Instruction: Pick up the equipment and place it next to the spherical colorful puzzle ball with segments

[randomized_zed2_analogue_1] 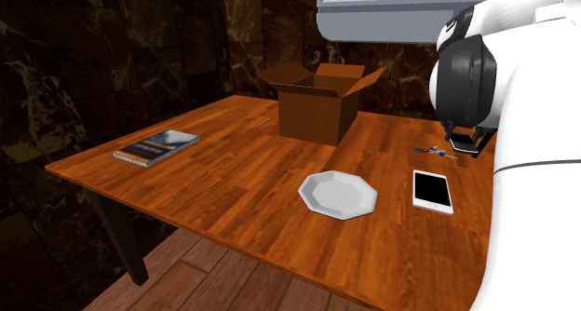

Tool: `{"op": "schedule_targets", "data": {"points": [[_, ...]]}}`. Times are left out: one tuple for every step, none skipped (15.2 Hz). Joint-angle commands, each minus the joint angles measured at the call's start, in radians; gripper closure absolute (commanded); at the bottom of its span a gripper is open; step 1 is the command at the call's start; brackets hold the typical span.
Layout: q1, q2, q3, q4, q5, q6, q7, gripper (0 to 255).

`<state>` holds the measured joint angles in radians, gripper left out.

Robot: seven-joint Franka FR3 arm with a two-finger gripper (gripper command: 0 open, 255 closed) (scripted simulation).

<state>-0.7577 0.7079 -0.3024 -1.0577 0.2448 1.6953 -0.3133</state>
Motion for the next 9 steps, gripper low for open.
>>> {"op": "schedule_targets", "data": {"points": [[0.001, 0.007, 0.001, -0.014, 0.002, 0.021, -0.002, 255], [0.002, 0.007, 0.001, -0.028, 0.002, 0.035, -0.004, 255], [0.004, 0.007, 0.001, -0.041, 0.003, 0.048, -0.006, 255], [0.005, 0.008, 0.002, -0.053, 0.004, 0.061, -0.007, 255], [0.007, 0.009, 0.002, -0.065, 0.004, 0.073, -0.009, 255], [0.008, 0.010, 0.002, -0.076, 0.005, 0.086, -0.010, 255], [0.009, 0.012, 0.003, -0.087, 0.006, 0.098, -0.011, 255], [0.010, 0.014, 0.003, -0.097, 0.007, 0.110, -0.013, 255], [0.011, 0.016, 0.004, -0.107, 0.008, 0.122, -0.014, 255]]}}
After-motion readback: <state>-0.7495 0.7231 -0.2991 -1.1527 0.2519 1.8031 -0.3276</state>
